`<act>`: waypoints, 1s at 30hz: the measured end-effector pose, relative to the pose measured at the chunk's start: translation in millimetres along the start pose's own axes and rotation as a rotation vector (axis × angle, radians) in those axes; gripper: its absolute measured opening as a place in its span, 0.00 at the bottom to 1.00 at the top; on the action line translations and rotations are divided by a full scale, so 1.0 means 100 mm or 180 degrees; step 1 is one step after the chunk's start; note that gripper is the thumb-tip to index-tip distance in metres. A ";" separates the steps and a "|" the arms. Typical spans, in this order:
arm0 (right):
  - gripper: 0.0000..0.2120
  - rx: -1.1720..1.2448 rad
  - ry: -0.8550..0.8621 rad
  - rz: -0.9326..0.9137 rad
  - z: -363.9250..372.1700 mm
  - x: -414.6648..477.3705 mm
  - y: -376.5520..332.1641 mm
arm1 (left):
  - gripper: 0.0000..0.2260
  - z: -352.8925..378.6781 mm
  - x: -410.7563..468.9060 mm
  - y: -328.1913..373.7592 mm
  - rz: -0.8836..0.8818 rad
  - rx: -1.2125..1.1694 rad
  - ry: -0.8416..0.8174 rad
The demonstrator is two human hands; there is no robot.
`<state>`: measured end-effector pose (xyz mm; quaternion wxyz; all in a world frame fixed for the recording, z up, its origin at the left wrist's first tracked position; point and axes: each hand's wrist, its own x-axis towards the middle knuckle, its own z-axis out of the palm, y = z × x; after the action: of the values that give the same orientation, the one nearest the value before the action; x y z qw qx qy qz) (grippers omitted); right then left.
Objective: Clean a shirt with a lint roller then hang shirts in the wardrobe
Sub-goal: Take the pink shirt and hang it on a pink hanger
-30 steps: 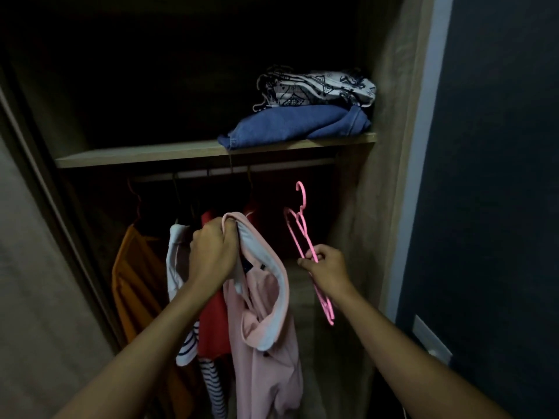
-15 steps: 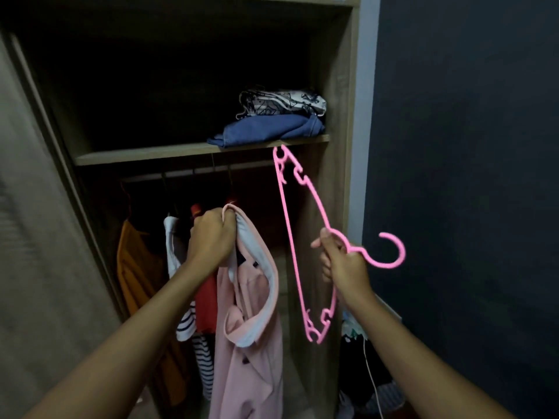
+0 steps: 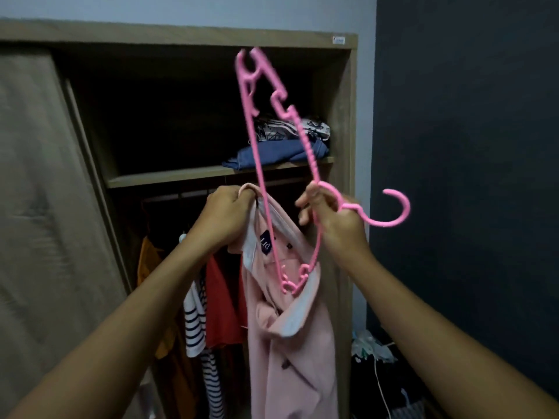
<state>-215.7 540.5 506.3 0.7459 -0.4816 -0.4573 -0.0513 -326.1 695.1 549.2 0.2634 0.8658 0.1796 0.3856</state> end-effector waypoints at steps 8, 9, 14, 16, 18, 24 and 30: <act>0.05 -0.2020 -0.1362 0.0049 -0.41 0.23 0.38 | 0.17 -0.61 0.10 -0.26 -0.0599 -0.0742 -0.0172; 0.07 -0.2102 -0.1463 0.0143 -0.45 0.26 0.37 | 0.17 -0.65 0.10 -0.31 -0.0673 -0.0742 -0.0199; 0.18 -0.2614 -0.2020 0.0587 -0.57 0.43 0.17 | 0.13 -0.63 0.06 -0.60 -0.0962 -0.0554 -0.0209; 0.17 -0.2822 -0.2152 0.0958 -0.57 0.43 0.12 | 0.13 -0.61 0.05 -0.67 -0.0986 -0.0564 -0.0113; 0.19 -0.3138 -0.2346 0.1341 -0.50 0.38 0.14 | 0.13 -0.57 0.05 -0.68 -0.0910 -0.0507 0.0045; 0.09 -0.1973 -0.2217 0.0941 -0.28 0.32 0.24 | 0.17 -0.43 -0.02 -0.65 -0.0667 -0.0453 -0.0037; 0.06 -0.1019 -0.1354 0.0792 -0.28 0.48 -0.01 | 0.18 -0.50 -0.12 -0.83 -0.0798 -0.0487 -0.0062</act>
<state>-170.8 536.1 538.5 0.5483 -0.6454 -0.5270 0.0711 -380.6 770.8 520.7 0.3765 0.8177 0.2539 0.3538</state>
